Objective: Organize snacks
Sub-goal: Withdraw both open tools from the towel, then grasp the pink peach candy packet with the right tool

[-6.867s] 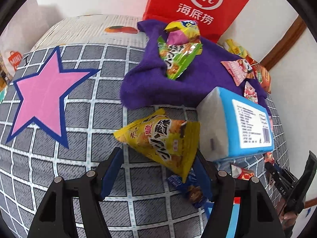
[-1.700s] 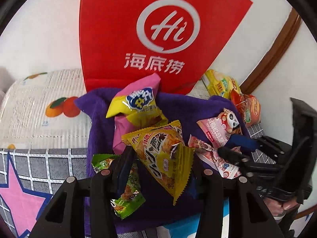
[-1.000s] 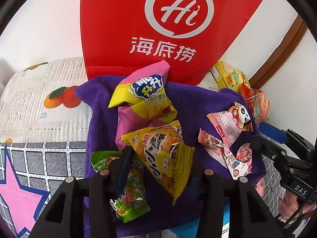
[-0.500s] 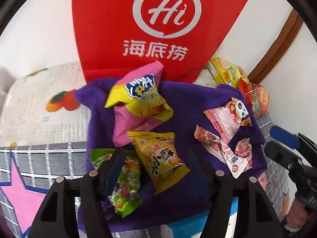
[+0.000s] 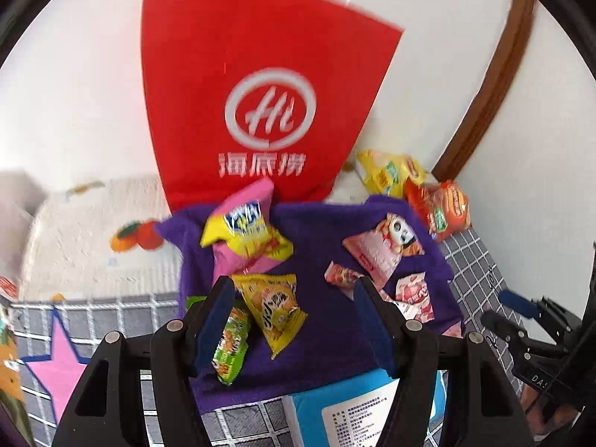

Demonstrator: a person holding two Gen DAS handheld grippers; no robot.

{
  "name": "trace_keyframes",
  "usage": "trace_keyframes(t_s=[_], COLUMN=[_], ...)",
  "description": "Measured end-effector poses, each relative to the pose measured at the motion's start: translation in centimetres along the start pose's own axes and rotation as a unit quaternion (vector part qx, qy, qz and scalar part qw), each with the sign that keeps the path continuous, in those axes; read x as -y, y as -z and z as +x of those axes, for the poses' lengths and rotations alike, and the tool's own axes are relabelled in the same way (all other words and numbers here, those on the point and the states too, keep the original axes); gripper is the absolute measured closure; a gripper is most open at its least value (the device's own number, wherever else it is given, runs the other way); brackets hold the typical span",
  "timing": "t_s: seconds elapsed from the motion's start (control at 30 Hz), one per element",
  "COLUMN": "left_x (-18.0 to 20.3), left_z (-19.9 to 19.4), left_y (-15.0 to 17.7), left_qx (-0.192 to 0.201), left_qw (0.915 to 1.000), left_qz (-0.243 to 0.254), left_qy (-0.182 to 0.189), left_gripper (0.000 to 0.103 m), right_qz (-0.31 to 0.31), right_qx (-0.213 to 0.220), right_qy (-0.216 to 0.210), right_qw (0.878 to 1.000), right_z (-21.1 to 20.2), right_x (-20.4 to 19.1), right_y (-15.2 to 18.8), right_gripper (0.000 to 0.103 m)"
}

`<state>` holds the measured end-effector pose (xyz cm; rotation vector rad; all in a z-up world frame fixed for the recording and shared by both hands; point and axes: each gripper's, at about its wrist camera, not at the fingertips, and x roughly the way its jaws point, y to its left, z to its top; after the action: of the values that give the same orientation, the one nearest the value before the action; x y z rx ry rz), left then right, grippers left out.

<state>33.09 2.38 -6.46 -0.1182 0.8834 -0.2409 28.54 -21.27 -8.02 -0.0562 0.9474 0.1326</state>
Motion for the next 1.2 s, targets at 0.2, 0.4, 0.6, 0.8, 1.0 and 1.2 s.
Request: trace_keyframes(t_s=[0.2, 0.4, 0.6, 0.8, 1.0, 1.2], left_x=[-0.5, -2.0, -4.3, -5.6, -4.3, -3.2], left_z=[-2.2, -3.3, -4.6, -5.0, -4.1, -2.8], left_y=[2.2, 5.6, 10.3, 13.2, 14.8, 16.7], left_qx=[0.002, -0.013, -0.031, -0.053, -0.076, -0.1], left_qw=[0.9999, 0.9991, 0.9968, 0.9938, 0.9932, 0.9905], left_qz=[-0.013, -0.034, -0.054, -0.087, -0.081, -0.093], left_qy=[0.005, -0.022, -0.05, -0.046, -0.035, -0.016], left_gripper=[0.039, 0.039, 0.038, 0.038, 0.038, 0.038], right_qz=[0.024, 0.0, -0.003, 0.01, 0.018, 0.03], right_qx=[-0.03, -0.04, -0.046, -0.058, -0.07, -0.056], right_qy=[0.001, 0.008, -0.001, -0.01, -0.032, -0.046], right_qw=[0.999, 0.999, 0.999, 0.998, 0.997, 0.997], right_z=[-0.5, 1.1, 3.4, 6.1, 7.9, 6.0], right_x=[2.3, 1.7, 1.8, 2.4, 2.6, 3.1], right_y=[3.5, 6.5, 7.3, 7.2, 7.3, 8.0], right_gripper=[0.052, 0.052, 0.052, 0.052, 0.059, 0.067])
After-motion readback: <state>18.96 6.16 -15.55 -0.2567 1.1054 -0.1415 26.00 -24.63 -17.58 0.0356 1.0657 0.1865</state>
